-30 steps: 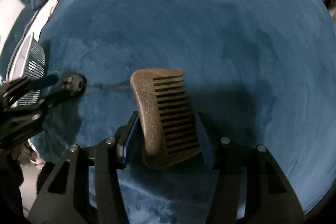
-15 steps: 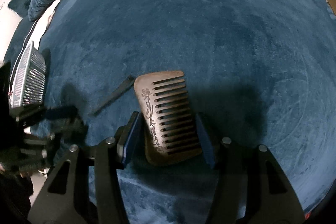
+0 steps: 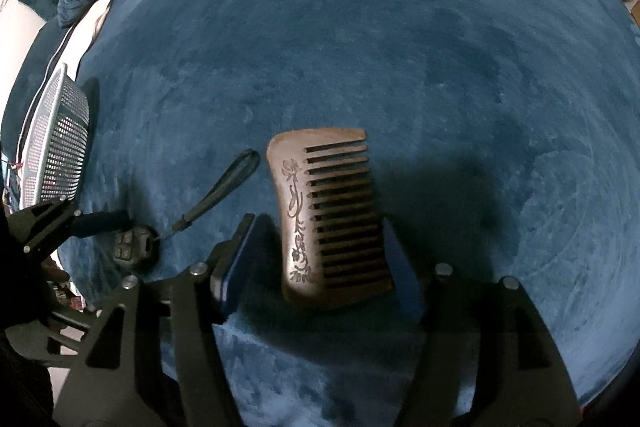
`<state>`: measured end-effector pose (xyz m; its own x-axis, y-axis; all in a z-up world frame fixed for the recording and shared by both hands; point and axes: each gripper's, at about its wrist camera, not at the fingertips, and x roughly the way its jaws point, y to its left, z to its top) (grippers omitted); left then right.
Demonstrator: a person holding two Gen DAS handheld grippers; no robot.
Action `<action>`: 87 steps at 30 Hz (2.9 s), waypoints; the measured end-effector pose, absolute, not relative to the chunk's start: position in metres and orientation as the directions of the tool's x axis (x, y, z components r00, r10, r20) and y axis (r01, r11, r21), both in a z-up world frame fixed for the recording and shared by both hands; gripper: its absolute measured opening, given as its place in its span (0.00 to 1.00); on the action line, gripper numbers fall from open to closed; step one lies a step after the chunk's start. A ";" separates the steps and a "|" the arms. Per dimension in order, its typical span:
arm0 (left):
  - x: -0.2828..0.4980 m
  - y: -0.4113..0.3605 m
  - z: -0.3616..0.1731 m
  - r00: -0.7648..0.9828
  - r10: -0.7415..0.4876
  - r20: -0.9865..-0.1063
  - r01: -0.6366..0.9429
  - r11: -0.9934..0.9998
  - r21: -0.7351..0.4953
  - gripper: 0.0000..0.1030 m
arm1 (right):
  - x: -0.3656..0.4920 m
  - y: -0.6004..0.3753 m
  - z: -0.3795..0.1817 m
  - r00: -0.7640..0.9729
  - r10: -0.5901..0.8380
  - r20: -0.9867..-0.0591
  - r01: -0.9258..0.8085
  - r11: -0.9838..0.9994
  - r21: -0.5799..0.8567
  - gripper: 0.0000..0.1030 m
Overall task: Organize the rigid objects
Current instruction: 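Lift the remote fob and wooden comb off the table with both tools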
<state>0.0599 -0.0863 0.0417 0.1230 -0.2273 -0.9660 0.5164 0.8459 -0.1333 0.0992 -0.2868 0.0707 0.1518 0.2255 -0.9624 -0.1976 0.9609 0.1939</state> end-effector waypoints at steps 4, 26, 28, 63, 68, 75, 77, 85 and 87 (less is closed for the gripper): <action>0.076 -0.082 0.042 0.173 -0.230 -0.958 0.413 0.900 -0.142 0.39 | 0.102 -0.283 0.069 0.155 0.218 -0.964 -0.195 0.963 0.186 0.63; 0.082 -0.025 0.045 0.306 -0.243 -0.920 -0.007 0.966 -0.258 0.40 | 0.082 -0.268 0.080 0.182 0.207 -0.961 -0.225 0.961 0.164 0.49; 0.075 -0.025 0.057 0.323 -0.242 -0.915 -0.009 0.966 -0.259 0.37 | 0.076 -0.264 0.085 0.189 0.216 -0.958 -0.233 0.958 0.170 0.49; 0.090 -0.017 0.018 0.245 -0.097 -0.965 -0.209 0.966 -0.150 0.41 | 0.071 -0.226 0.087 0.211 0.201 -0.957 -0.268 0.953 0.141 0.49; 0.082 -0.020 0.034 0.260 -0.088 -0.962 -0.196 0.970 -0.141 0.39 | 0.070 -0.231 0.092 0.218 0.216 -0.952 -0.269 0.951 0.154 0.49; 0.068 -0.033 0.065 0.295 -0.076 -0.952 -0.170 0.977 -0.131 0.39 | 0.061 -0.233 0.111 0.249 0.243 -0.938 -0.279 0.945 0.170 0.49; 0.069 -0.033 0.074 0.307 -0.071 -0.949 -0.164 0.978 -0.127 0.39 | 0.057 -0.234 0.117 0.260 0.251 -0.933 -0.282 0.943 0.175 0.49; 0.051 -0.026 0.101 0.347 -0.053 -0.936 -0.163 0.980 -0.116 0.40 | 0.040 -0.234 0.136 0.286 0.273 -0.918 -0.297 0.937 0.186 0.49; 0.044 -0.024 0.105 0.354 -0.048 -0.934 -0.165 0.980 -0.113 0.40 | 0.036 -0.234 0.140 0.291 0.278 -0.916 -0.302 0.935 0.188 0.49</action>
